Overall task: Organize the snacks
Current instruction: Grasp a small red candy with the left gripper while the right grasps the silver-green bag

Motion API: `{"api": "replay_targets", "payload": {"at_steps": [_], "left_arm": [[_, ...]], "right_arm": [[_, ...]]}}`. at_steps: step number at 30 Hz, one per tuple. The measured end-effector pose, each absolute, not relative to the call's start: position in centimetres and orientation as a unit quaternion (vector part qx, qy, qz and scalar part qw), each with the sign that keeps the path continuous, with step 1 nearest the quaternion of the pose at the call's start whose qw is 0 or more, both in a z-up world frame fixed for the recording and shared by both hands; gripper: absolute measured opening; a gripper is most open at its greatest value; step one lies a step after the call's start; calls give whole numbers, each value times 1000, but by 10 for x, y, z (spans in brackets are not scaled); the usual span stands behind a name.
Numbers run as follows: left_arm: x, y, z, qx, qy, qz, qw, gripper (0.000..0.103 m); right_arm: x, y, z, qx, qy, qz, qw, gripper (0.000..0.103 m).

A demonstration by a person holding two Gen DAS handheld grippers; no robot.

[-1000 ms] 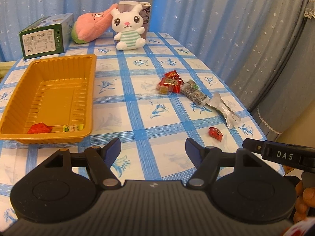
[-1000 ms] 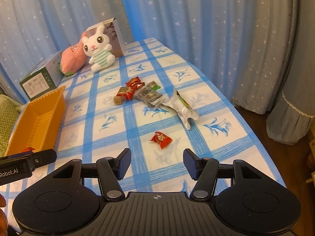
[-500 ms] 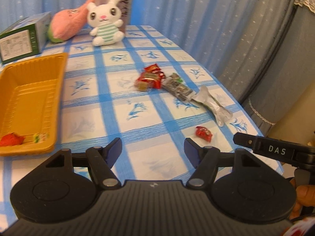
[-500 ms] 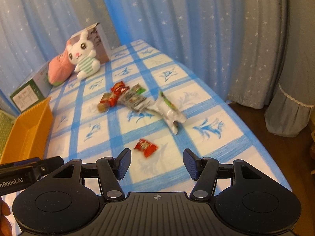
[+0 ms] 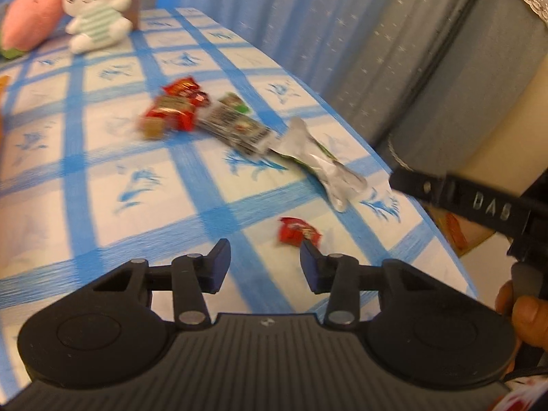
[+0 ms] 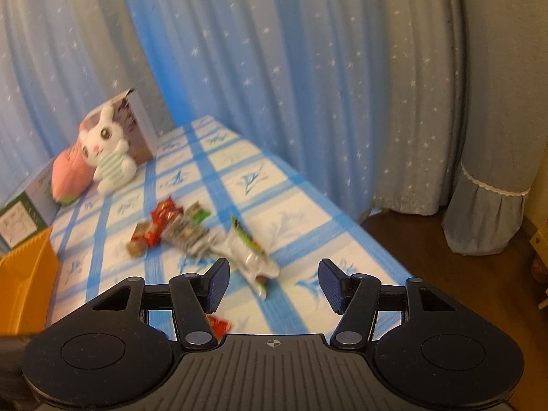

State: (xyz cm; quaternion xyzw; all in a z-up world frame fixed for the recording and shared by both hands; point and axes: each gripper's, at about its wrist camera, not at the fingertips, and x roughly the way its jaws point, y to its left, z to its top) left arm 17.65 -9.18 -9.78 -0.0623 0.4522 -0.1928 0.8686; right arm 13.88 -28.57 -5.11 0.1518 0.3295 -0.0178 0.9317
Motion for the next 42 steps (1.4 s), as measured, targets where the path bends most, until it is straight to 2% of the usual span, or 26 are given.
{"api": "replay_targets", "payload": {"at_steps": [9, 11, 13, 20, 29, 36, 39, 42], "left_arm": [[190, -125, -119, -83, 452, -192, 867, 39], [192, -131, -120, -74, 446, -183, 873, 35], [194, -135, -120, -56, 440, -176, 879, 24], [185, -117, -119, -16, 432, -162, 887, 18], [179, -60, -105, -29, 419, -102, 902, 18], [180, -48, -93, -49, 409, -92, 907, 18], [178, -46, -93, -58, 408, -93, 906, 18], [177, -44, -92, -62, 410, -91, 905, 18]], "right_arm": [[145, -303, -52, 189, 323, -39, 927, 59], [146, -306, -52, 196, 323, -41, 925, 58], [147, -307, -53, 199, 322, -40, 925, 58], [155, -303, -55, 186, 328, -23, 926, 58], [201, -273, -75, 53, 383, 76, 919, 58], [239, -251, -99, -32, 409, 119, 904, 58], [247, -245, -110, -48, 424, 125, 896, 42], [249, -243, -112, -51, 428, 117, 895, 36]]}}
